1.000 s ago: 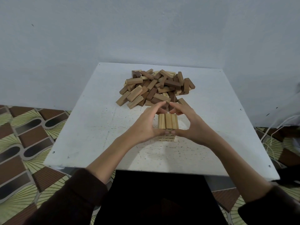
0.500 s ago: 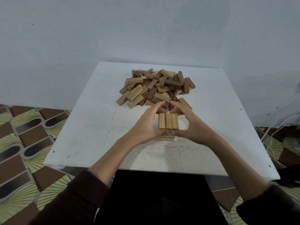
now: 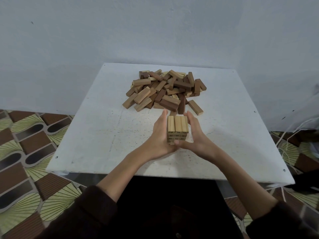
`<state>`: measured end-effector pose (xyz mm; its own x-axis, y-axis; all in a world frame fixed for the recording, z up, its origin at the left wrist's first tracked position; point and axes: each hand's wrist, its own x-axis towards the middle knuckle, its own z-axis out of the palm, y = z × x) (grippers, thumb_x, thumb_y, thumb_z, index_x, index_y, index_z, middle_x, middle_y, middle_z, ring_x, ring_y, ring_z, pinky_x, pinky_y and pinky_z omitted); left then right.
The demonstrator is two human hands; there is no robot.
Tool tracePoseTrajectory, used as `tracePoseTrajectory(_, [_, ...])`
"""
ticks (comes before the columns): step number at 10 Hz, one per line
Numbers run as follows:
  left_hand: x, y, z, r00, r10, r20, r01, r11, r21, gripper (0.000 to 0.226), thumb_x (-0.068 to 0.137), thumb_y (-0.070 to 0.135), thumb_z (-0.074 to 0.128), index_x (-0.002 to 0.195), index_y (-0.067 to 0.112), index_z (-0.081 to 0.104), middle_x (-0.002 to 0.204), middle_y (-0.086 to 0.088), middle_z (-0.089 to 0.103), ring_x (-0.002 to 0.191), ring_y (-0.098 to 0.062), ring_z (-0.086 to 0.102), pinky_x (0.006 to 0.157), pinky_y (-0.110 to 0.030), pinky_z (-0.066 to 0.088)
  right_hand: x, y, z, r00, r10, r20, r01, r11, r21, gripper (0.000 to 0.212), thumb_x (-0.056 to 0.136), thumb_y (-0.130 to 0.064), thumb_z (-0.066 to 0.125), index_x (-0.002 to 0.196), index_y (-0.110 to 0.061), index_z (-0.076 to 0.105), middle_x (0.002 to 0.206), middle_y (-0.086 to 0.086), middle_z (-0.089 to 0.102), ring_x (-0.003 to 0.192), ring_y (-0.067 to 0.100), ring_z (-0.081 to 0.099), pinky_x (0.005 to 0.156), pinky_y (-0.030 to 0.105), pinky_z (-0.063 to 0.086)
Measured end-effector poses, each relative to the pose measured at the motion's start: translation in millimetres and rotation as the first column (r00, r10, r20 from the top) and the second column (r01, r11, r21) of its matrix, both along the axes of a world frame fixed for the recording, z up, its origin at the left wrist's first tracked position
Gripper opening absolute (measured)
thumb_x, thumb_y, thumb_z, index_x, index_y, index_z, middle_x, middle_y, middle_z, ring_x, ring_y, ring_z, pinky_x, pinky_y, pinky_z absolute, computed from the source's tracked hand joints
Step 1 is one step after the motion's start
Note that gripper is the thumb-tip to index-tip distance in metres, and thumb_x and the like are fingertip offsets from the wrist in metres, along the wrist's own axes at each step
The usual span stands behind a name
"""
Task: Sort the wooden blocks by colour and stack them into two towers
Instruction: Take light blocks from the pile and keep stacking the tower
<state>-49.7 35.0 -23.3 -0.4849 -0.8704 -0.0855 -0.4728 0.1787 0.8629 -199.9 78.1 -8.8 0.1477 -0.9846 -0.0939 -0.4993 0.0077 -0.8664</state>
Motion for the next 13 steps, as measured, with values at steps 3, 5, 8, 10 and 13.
tracePoseTrajectory(3, [-3, -1, -7, 0.991, 0.026, 0.129, -0.025, 1.0, -0.01, 0.099, 0.06, 0.029, 0.077, 0.136, 0.007, 0.018, 0.13, -0.01, 0.035, 0.121, -0.034, 0.037, 0.098, -0.044, 0.043, 3, 1, 1, 0.999, 0.018, -0.029, -0.017, 1.0, 0.016, 0.093, 0.084, -0.024, 0.069, 0.147, -0.014, 0.002, 0.134, -0.01, 0.015, 0.132, 0.011, 0.016, 0.114, 0.036, 0.02])
tracePoseTrajectory(5, [1, 4, -4, 0.994, -0.008, 0.112, 0.008, 1.0, 0.001, 0.104, 0.074, 0.016, 0.078, 0.149, 0.008, 0.005, 0.154, -0.009, 0.017, 0.143, -0.032, 0.017, 0.112, -0.034, 0.022, 6, 1, 3, 0.999, 0.015, -0.05, -0.012, 0.999, 0.05, 0.107, 0.076, -0.039, 0.069, 0.149, -0.017, -0.007, 0.151, -0.005, 0.004, 0.141, 0.017, 0.007, 0.117, 0.045, 0.016])
tracePoseTrajectory(8, [6, 6, -15, 0.996, -0.02, 0.086, 0.017, 0.999, 0.03, 0.113, 0.079, 0.01, 0.075, 0.149, 0.016, -0.013, 0.159, -0.006, -0.005, 0.146, -0.02, 0.002, 0.11, -0.02, 0.009, 11, 0, 4, 0.997, -0.005, -0.078, 0.01, 0.998, 0.068, 0.124, 0.058, -0.063, 0.064, 0.149, -0.017, -0.006, 0.15, -0.002, 0.008, 0.141, 0.019, 0.007, 0.116, 0.048, 0.019])
tracePoseTrajectory(10, [3, 6, -13, 0.999, -0.01, 0.048, 0.008, 0.999, 0.04, 0.115, 0.076, 0.008, 0.077, 0.15, 0.016, -0.011, 0.159, -0.007, -0.001, 0.146, -0.022, 0.006, 0.113, -0.027, 0.013, 10, -2, 0, 0.998, -0.001, -0.064, 0.006, 0.997, 0.073, 0.12, 0.063, -0.053, 0.066, 0.149, -0.017, -0.009, 0.151, -0.003, 0.007, 0.141, 0.018, 0.006, 0.117, 0.047, 0.018])
tracePoseTrajectory(13, [2, 7, -16, 1.0, -0.001, 0.021, 0.0, 0.999, 0.033, 0.115, 0.075, 0.007, 0.078, 0.15, 0.014, -0.009, 0.159, -0.01, 0.001, 0.146, -0.024, 0.007, 0.117, -0.032, 0.013, 10, -4, -5, 0.999, 0.01, -0.053, -0.008, 0.999, 0.049, 0.117, 0.064, -0.049, 0.068, 0.149, -0.017, -0.005, 0.148, -0.004, 0.01, 0.139, 0.016, 0.009, 0.116, 0.042, 0.019])
